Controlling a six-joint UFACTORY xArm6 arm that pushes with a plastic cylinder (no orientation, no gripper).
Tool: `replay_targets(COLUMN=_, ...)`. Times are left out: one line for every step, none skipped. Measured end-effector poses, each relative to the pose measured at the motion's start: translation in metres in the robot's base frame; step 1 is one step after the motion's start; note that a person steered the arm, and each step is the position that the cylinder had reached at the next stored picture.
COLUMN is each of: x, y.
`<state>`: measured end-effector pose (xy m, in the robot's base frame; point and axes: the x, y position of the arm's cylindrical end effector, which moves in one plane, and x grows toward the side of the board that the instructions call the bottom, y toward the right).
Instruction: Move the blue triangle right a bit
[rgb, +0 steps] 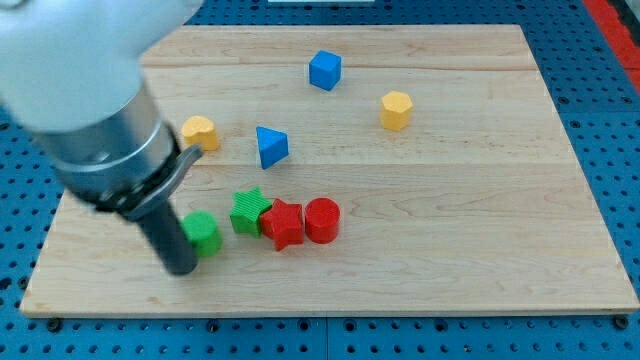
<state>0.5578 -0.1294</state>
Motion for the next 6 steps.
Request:
replay_targets(x=-0.007, y=0.016)
replay_targets(x=0.011, y=0.009)
replay_targets(x=0.011, y=0.009)
replay_targets(x=0.012, y=0.009)
replay_targets(x=0.006, y=0.001)
replay_targets(x=-0.055, y=-0.020)
